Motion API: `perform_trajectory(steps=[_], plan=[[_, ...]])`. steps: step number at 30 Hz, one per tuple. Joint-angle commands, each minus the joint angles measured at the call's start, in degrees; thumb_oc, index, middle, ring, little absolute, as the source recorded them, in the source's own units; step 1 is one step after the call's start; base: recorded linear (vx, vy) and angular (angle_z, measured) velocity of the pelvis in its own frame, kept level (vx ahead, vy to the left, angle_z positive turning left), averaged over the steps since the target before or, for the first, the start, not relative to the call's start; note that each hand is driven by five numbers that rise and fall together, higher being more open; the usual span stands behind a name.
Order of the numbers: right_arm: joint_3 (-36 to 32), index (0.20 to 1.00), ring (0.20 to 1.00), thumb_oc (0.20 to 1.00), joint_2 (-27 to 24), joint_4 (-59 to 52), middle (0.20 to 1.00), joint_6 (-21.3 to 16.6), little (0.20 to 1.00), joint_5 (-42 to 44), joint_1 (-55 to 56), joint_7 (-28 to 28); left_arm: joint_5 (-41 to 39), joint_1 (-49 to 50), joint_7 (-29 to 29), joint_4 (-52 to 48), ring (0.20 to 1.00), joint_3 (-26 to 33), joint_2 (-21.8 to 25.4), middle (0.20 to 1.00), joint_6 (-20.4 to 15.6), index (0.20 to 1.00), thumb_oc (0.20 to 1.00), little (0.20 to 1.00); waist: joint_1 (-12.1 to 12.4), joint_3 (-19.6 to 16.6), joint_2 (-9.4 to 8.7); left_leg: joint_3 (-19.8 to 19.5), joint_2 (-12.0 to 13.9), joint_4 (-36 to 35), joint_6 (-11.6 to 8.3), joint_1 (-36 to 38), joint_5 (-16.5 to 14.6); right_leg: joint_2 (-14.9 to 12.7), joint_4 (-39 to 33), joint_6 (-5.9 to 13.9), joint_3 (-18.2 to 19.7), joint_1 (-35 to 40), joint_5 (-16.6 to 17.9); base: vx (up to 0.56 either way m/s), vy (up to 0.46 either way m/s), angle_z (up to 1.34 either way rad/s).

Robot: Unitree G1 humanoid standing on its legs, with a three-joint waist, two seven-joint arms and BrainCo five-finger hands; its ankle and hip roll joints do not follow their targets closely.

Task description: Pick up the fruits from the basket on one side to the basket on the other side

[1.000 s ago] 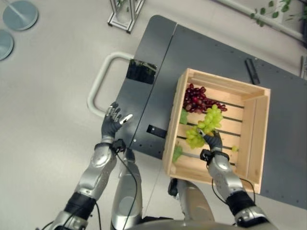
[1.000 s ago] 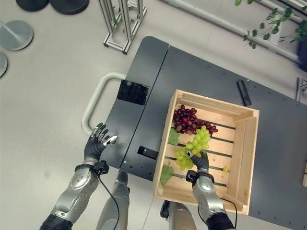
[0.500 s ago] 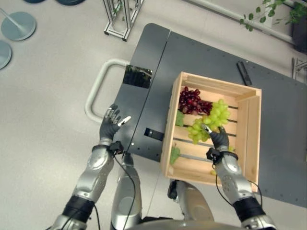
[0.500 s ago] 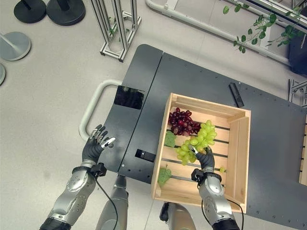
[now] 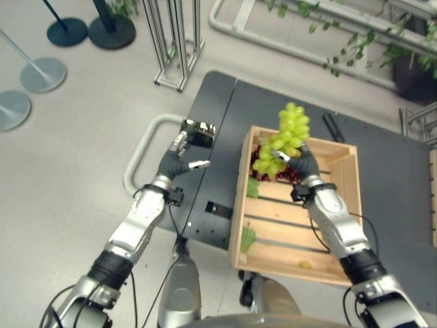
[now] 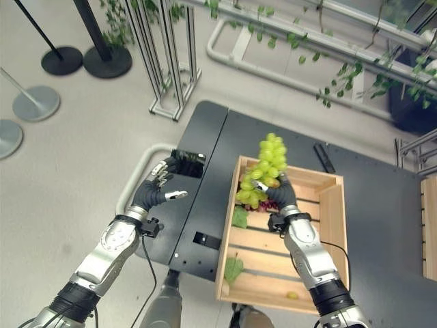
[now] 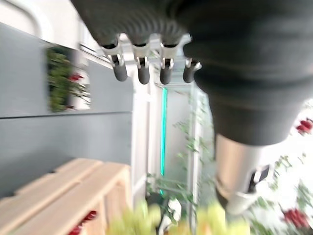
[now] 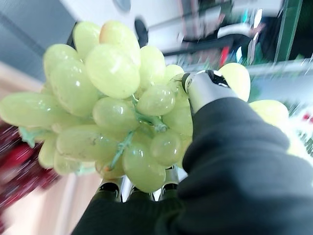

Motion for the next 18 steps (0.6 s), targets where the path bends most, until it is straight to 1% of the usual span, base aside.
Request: perform_trajectory(steps=[1,2,7,12,18], plan=[[0.42,0.2,0.2,0.2,0.36,-2.79,0.2,-1.94,0.2,-2.44,0.43,0.61,1.96,1.19,-0.71,3.28,1.0,-2.32,-2.54,1.0,-2.33,1.0,1.0,1.0,-0.82,-8.3,-0.94,4.77,-2.11,-1.33,3.41,1.22,-3.44,-2.25,6.23,2.37,-1.32,-0.85,-6.64,0.1,-0.002,-0.02],[0.42,0.2,0.2,0.2,0.36,-2.85,0.2,-1.91,0.2,-2.46,0.5,0.61,1.97,1.22,-0.7,3.29,1.0,-2.34,-2.55,1.0,-2.34,1.0,1.0,1.0,-0.82,-8.35,-0.93,4.77,-2.11,-1.33,3.4,1.23,-3.46,-2.24,6.2,2.37,-1.33,-0.84,-6.64,0.1,-0.005,-0.06],[3.57,0.2,0.2,0.2,3.58,-1.8,0.2,-1.37,0.2,-2.31,0.62,0.78,1.16,2.36,0.01,3.94,1.0,-4.23,-4.99,1.0,-2.01,1.0,1.0,1.0,-0.8,-11.19,-0.46,4.84,-2.03,-1.51,3.45,2.42,-4.12,-2.22,5.77,2.54,-1.48,0.43,-6.85,0.08,-0.005,-0.04],[6.94,0.2,0.2,0.2,6.42,-1.6,0.2,-0.86,0.2,-1.55,0.79,0.8,0.75,1.9,1.71,4.89,1.0,-6.05,-6.85,1.0,-1.69,1.0,1.0,1.0,-0.76,-13.02,-0.06,5.07,-1.88,-1.61,3.44,3.31,-4.54,-2.1,5.62,2.52,-1.51,1.43,-7.1,0.06,-0.007,-0.01],[10.15,0.2,0.2,0.2,7.25,-3.37,0.2,-0.1,0.2,-2.07,0.16,1.65,-0.16,1.66,2.52,5.56,1.0,-7.18,-7.84,1.0,-1.25,1.0,1.0,1.0,-0.88,-14.45,0.56,5.41,-1.63,-1.7,3.3,4.47,-4.93,-2.04,5.27,2.43,-1.32,2.62,-7.16,0.05,0.0,0.0]])
